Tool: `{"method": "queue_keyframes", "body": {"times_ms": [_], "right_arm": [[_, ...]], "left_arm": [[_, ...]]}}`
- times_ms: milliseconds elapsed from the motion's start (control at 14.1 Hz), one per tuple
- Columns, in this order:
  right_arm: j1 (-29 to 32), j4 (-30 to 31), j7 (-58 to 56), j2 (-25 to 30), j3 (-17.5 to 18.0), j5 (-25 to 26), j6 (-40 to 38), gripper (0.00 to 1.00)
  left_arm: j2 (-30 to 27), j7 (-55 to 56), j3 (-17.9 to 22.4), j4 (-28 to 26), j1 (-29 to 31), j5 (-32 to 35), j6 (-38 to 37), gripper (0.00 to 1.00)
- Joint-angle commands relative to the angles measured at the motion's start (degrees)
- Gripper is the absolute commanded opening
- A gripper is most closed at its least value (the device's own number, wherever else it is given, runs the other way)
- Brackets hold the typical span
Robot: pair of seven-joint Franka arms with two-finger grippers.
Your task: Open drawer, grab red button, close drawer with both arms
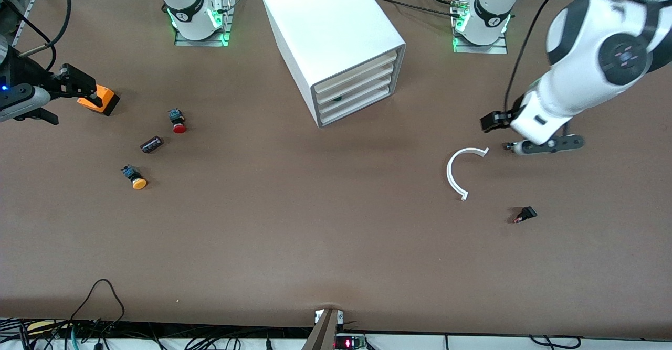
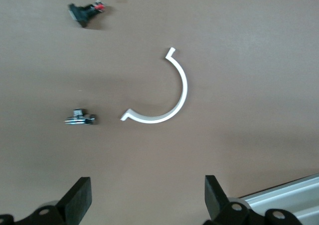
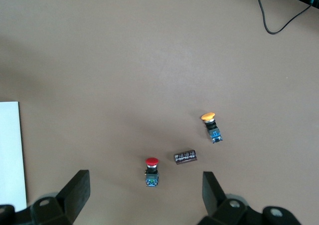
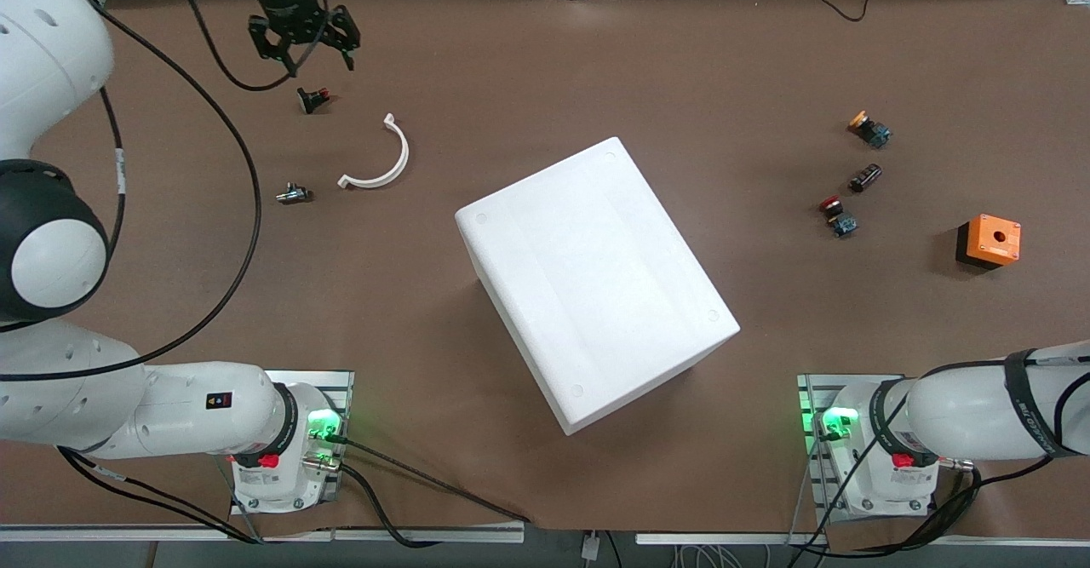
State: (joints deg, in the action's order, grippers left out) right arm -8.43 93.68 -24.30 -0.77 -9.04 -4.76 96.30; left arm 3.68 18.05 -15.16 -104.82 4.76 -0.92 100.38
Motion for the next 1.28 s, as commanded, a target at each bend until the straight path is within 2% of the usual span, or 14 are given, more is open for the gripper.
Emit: {"method": "queue_keyframes", "body": {"times_ms": [0,356,498,924,1209], "right_arm": [[1.1,-1.0,0.0,0.4,0.3,0.3,-1.2,1.00],[1.4,-2.4,0.3,-0.2,0.1,1.5,-1.2,1.00],[1.8,-2.4,0.2,-0.4,-1.1,1.8,-1.1,1.00],[1.7,-2.5,0.4,-0.7,-0.9,1.5,-1.1,1.00],[1.7,-2.5,0.3,-0.7,-1.0,1.9,-1.1,1.00]], "left_arm": [[-3.6,-5.3,2.5,-0.2,0.0,0.0,-2.6,1.00],[-5.8,-11.4,7.1,3.8,1.0,0.2,-8.9,1.00],[-7.2,-13.5,9.3,4.2,1.0,0.2,-10.1,1.00],[-8.9,-16.5,11.1,5.5,0.4,2.9,-10.6,1.00],[-4.8,-16.7,11.0,15.2,0.5,3.8,-16.8,1.00]]}}
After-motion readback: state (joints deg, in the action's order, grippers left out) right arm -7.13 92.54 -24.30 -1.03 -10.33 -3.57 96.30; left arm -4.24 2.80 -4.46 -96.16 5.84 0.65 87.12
